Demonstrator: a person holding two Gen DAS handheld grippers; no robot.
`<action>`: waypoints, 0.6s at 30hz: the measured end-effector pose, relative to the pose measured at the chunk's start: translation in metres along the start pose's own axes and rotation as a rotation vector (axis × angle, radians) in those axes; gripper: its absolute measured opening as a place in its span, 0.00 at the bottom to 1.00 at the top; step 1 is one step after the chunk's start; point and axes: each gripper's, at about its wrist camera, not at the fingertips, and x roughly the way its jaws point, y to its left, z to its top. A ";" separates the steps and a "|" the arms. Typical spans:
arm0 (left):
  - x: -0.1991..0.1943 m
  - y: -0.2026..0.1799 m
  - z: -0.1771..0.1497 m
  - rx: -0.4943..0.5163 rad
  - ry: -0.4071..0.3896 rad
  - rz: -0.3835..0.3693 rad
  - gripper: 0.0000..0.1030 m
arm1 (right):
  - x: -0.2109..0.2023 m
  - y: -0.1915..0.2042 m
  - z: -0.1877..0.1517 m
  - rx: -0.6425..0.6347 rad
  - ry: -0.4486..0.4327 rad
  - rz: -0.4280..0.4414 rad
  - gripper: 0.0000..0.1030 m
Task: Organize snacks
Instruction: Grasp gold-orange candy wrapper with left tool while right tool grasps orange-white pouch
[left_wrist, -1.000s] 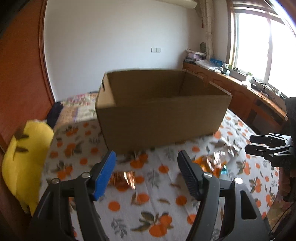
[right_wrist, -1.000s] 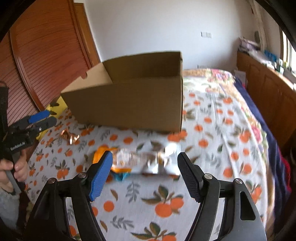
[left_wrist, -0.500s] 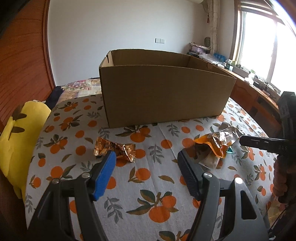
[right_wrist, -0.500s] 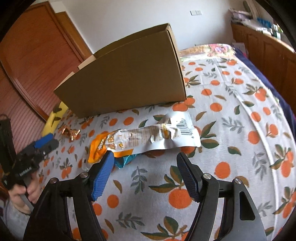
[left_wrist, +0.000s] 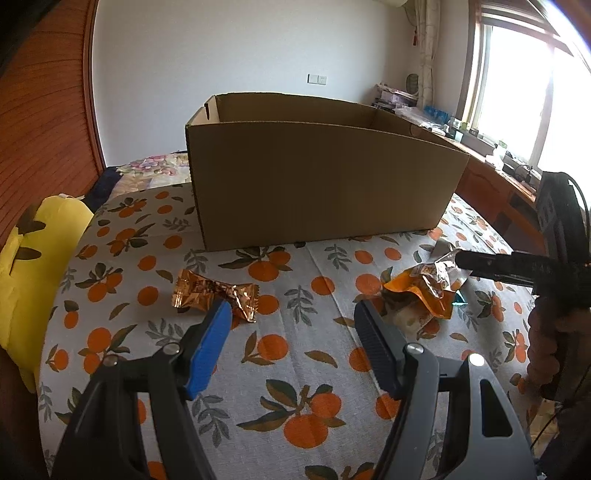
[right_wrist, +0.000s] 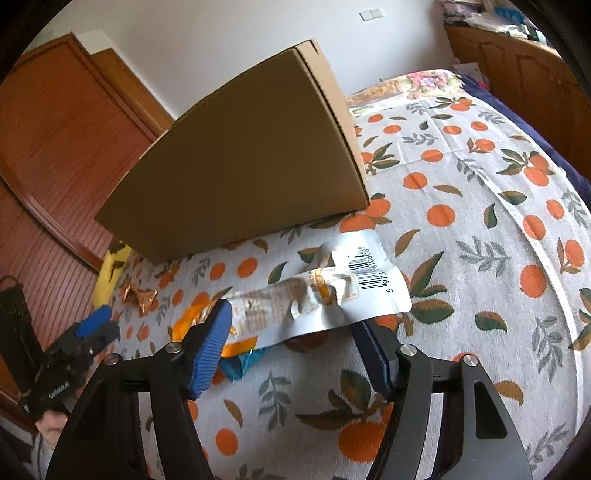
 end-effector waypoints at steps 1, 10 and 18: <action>0.001 0.000 0.000 0.001 0.001 0.002 0.68 | 0.000 -0.001 0.000 0.006 -0.005 0.000 0.62; 0.009 0.008 0.003 -0.003 0.024 0.040 0.68 | -0.001 -0.017 0.002 0.065 -0.024 0.009 0.30; 0.026 0.018 0.012 0.034 0.059 0.125 0.68 | -0.001 -0.013 0.000 0.033 -0.034 -0.007 0.30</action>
